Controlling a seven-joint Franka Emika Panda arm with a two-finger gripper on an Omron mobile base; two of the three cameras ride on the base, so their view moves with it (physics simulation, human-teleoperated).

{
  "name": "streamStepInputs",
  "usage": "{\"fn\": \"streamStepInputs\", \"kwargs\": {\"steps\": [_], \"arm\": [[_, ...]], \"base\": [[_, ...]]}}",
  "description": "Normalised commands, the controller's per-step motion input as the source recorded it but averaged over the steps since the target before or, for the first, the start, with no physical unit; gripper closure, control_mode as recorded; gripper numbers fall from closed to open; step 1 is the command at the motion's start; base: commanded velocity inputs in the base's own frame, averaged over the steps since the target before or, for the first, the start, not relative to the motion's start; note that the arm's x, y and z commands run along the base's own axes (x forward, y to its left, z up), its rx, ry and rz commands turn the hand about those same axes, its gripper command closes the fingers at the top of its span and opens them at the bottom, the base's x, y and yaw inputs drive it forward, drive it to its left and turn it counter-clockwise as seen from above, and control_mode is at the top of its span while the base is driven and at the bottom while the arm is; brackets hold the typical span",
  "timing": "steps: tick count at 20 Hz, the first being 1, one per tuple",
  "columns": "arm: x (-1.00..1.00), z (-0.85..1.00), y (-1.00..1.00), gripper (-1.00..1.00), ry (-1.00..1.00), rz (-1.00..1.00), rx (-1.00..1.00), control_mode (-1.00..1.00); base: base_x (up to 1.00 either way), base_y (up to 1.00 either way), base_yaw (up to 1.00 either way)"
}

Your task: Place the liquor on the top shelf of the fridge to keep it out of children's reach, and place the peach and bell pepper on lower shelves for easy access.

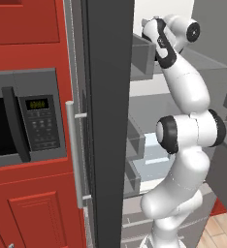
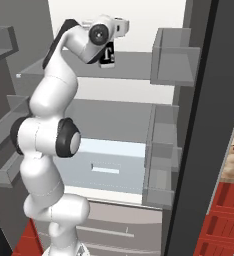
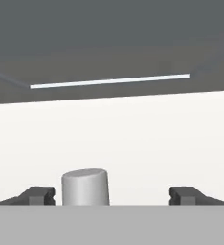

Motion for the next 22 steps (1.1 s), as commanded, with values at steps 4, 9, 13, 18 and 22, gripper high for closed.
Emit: {"fn": "streamStepInputs", "kwargs": {"steps": [4,9,13,18,22], "arm": [[-0.06,-0.05,0.01,-1.00,-0.10,0.00,-0.05,-1.00],[-0.42,0.00,-0.06,-1.00,0.00,0.00,-0.04,-1.00],[-0.71,0.00,-0.13,-1.00,0.03,0.00,-0.05,-1.00],[-0.73,0.00,-0.04,-1.00,0.04,0.00,-0.06,-1.00],[-0.96,-0.01,-0.02,-1.00,0.10,0.00,-0.08,-1.00]], "base": [[0.00,0.00,0.00],[0.00,0.00,0.00],[0.00,0.00,0.00],[0.00,0.00,0.00],[0.00,0.00,0.00]]}}
